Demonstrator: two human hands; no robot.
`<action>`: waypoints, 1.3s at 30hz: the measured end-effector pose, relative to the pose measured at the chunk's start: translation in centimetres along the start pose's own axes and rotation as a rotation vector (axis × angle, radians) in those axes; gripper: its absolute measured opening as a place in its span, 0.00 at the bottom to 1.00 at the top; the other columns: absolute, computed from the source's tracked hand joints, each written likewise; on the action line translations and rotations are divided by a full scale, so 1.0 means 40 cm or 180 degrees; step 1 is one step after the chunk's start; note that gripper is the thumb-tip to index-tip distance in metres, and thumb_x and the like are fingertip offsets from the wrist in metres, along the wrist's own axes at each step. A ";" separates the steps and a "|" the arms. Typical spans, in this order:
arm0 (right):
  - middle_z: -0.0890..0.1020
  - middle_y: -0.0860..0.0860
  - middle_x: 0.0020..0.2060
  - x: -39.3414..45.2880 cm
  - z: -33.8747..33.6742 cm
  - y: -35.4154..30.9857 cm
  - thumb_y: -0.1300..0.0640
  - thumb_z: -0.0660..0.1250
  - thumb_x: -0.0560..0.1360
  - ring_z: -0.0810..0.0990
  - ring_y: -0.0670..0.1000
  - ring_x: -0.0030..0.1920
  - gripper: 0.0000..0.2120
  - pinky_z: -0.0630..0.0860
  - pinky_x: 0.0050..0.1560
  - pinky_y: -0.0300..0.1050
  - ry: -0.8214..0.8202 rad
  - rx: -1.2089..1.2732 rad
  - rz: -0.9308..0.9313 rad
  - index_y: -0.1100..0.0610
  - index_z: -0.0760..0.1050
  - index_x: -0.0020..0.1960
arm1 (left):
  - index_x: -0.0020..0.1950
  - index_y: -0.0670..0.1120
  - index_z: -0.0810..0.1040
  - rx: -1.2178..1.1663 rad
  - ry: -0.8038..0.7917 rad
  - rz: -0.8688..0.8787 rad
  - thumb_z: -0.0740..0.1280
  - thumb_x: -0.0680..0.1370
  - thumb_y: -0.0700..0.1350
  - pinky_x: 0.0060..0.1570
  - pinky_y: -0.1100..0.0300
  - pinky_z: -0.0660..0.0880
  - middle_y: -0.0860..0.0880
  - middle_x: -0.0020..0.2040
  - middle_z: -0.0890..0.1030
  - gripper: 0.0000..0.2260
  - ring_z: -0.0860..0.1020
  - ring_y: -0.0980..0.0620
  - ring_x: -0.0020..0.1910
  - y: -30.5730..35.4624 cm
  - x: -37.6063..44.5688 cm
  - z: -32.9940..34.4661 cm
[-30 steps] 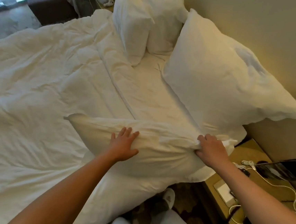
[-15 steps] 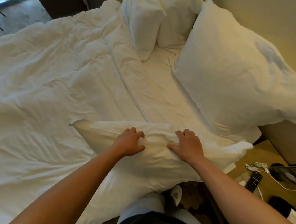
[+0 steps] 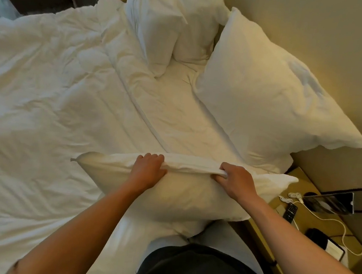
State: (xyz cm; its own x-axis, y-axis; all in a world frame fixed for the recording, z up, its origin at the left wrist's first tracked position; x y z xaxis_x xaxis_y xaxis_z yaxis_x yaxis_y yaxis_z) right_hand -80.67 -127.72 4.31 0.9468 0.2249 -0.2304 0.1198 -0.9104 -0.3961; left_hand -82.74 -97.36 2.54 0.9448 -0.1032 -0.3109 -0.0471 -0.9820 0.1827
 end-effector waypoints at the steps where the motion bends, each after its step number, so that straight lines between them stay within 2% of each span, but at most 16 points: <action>1: 0.78 0.44 0.35 0.008 -0.010 -0.003 0.40 0.70 0.76 0.77 0.50 0.36 0.14 0.69 0.34 0.46 0.0054 -0.0004 -0.0024 0.47 0.72 0.39 | 0.53 0.49 0.77 -0.0100 -0.0013 -0.0007 0.62 0.80 0.54 0.48 0.51 0.70 0.49 0.49 0.80 0.10 0.78 0.45 0.51 -0.010 0.006 -0.010; 5: 0.76 0.44 0.40 0.030 -0.034 0.006 0.46 0.71 0.79 0.76 0.50 0.40 0.09 0.69 0.37 0.45 0.0273 -0.0037 -0.0073 0.49 0.79 0.43 | 0.47 0.47 0.80 -0.0248 0.0029 -0.0074 0.61 0.81 0.47 0.43 0.52 0.77 0.50 0.45 0.79 0.10 0.79 0.47 0.45 -0.053 0.017 -0.054; 7: 0.78 0.45 0.44 0.031 -0.040 0.012 0.48 0.73 0.78 0.75 0.50 0.45 0.06 0.71 0.43 0.46 0.0507 -0.0239 -0.0178 0.49 0.83 0.45 | 0.46 0.47 0.81 -0.0216 0.0113 -0.0089 0.61 0.81 0.46 0.43 0.51 0.79 0.50 0.44 0.79 0.11 0.79 0.48 0.44 -0.070 0.018 -0.068; 11: 0.82 0.46 0.50 0.022 -0.052 0.028 0.50 0.74 0.78 0.76 0.51 0.50 0.04 0.74 0.49 0.49 0.0883 -0.0528 -0.0146 0.48 0.87 0.48 | 0.47 0.48 0.82 -0.0031 0.0390 -0.0035 0.61 0.82 0.46 0.38 0.54 0.76 0.50 0.43 0.79 0.11 0.75 0.50 0.47 -0.085 0.033 -0.088; 13: 0.83 0.45 0.50 0.024 -0.050 0.028 0.50 0.72 0.79 0.78 0.50 0.48 0.05 0.76 0.50 0.49 0.0800 -0.0364 -0.0114 0.48 0.86 0.49 | 0.49 0.48 0.82 0.0000 0.0407 -0.0021 0.61 0.83 0.47 0.37 0.54 0.76 0.50 0.46 0.79 0.11 0.74 0.49 0.50 -0.086 0.046 -0.098; 17: 0.82 0.43 0.45 0.030 -0.047 0.016 0.51 0.68 0.82 0.79 0.52 0.45 0.05 0.78 0.53 0.52 0.0756 0.0095 0.0156 0.48 0.82 0.49 | 0.53 0.47 0.80 -0.0208 0.0185 -0.0119 0.58 0.84 0.47 0.43 0.50 0.79 0.48 0.50 0.80 0.11 0.77 0.47 0.51 -0.091 0.063 -0.091; 21: 0.77 0.46 0.38 0.036 -0.036 -0.003 0.52 0.60 0.85 0.77 0.57 0.47 0.09 0.74 0.66 0.55 0.0600 0.0153 0.0096 0.51 0.73 0.46 | 0.56 0.50 0.74 -0.0531 0.0003 -0.0186 0.56 0.85 0.50 0.44 0.52 0.76 0.48 0.50 0.81 0.09 0.77 0.47 0.46 -0.109 0.055 -0.067; 22: 0.76 0.46 0.37 0.039 -0.033 -0.005 0.51 0.58 0.86 0.76 0.57 0.45 0.11 0.76 0.62 0.55 0.0487 0.0149 0.0098 0.51 0.71 0.46 | 0.56 0.51 0.74 -0.0587 -0.0048 -0.0165 0.57 0.85 0.51 0.43 0.53 0.74 0.48 0.51 0.81 0.08 0.77 0.48 0.46 -0.116 0.052 -0.061; 24: 0.75 0.46 0.37 0.045 -0.027 -0.001 0.46 0.55 0.86 0.77 0.54 0.40 0.13 0.79 0.46 0.54 0.0212 0.0155 0.0150 0.50 0.67 0.44 | 0.59 0.53 0.74 -0.0774 -0.0173 -0.0180 0.60 0.83 0.52 0.46 0.54 0.74 0.49 0.54 0.80 0.08 0.76 0.49 0.50 -0.131 0.046 -0.050; 26: 0.77 0.47 0.36 0.051 -0.023 0.006 0.44 0.52 0.86 0.78 0.51 0.34 0.15 0.78 0.40 0.55 -0.0012 0.0162 0.0184 0.49 0.65 0.44 | 0.64 0.53 0.75 -0.0884 -0.0264 -0.0209 0.63 0.82 0.50 0.55 0.53 0.75 0.50 0.60 0.79 0.12 0.77 0.49 0.58 -0.147 0.037 -0.045; 28: 0.77 0.47 0.36 0.050 -0.022 0.011 0.43 0.51 0.86 0.77 0.51 0.35 0.15 0.78 0.40 0.55 -0.0065 0.0112 0.0129 0.49 0.64 0.44 | 0.65 0.50 0.79 -0.0821 -0.0266 -0.0205 0.63 0.81 0.46 0.60 0.52 0.75 0.50 0.62 0.78 0.13 0.76 0.48 0.62 -0.164 0.031 -0.043; 29: 0.76 0.46 0.37 0.047 -0.022 0.013 0.43 0.51 0.86 0.76 0.50 0.35 0.15 0.77 0.40 0.55 -0.0058 0.0072 0.0094 0.48 0.64 0.44 | 0.63 0.49 0.80 -0.0755 -0.0235 -0.0201 0.62 0.81 0.46 0.58 0.52 0.76 0.50 0.61 0.79 0.12 0.77 0.48 0.61 -0.172 0.029 -0.043; 32: 0.77 0.43 0.39 0.036 -0.010 0.020 0.43 0.57 0.84 0.77 0.48 0.37 0.10 0.76 0.40 0.50 -0.0094 -0.0022 0.0017 0.46 0.67 0.46 | 0.54 0.47 0.83 -0.0717 -0.0141 -0.0272 0.61 0.83 0.48 0.49 0.54 0.75 0.48 0.53 0.81 0.11 0.79 0.47 0.54 -0.187 0.027 -0.060; 35: 0.80 0.45 0.44 0.034 0.008 0.021 0.43 0.65 0.81 0.79 0.50 0.44 0.09 0.74 0.44 0.48 -0.0224 -0.0196 0.0006 0.48 0.76 0.52 | 0.47 0.46 0.82 -0.0923 -0.0045 -0.0310 0.61 0.83 0.47 0.47 0.51 0.78 0.47 0.46 0.83 0.12 0.80 0.45 0.47 -0.190 0.022 -0.077; 37: 0.79 0.46 0.43 0.040 0.020 0.016 0.44 0.66 0.80 0.79 0.51 0.44 0.11 0.73 0.43 0.48 -0.0277 -0.0276 0.0082 0.51 0.79 0.47 | 0.48 0.46 0.82 -0.0966 -0.0038 -0.0310 0.59 0.83 0.45 0.48 0.50 0.78 0.47 0.46 0.83 0.13 0.80 0.46 0.45 -0.187 0.015 -0.084; 39: 0.79 0.46 0.40 0.044 0.023 0.006 0.47 0.65 0.81 0.78 0.52 0.41 0.13 0.73 0.41 0.48 -0.0252 -0.0186 0.0185 0.53 0.78 0.43 | 0.48 0.46 0.82 -0.1004 -0.0019 -0.0349 0.58 0.84 0.44 0.48 0.51 0.78 0.48 0.47 0.83 0.13 0.80 0.47 0.45 -0.190 0.010 -0.090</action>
State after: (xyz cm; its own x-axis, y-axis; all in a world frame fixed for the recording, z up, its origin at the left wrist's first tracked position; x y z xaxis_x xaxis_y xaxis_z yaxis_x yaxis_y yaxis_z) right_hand -79.26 -127.22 3.00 0.9264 0.1958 -0.3217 0.0849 -0.9408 -0.3281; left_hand -80.82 -89.39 4.40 0.9367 -0.0014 -0.3501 0.1583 -0.8901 0.4273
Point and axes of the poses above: each hand's wrist, its own x-axis towards the middle knuckle, its own z-axis out of the palm, y = z × x, the point moved 4 cm from there along x, towards the middle knuckle
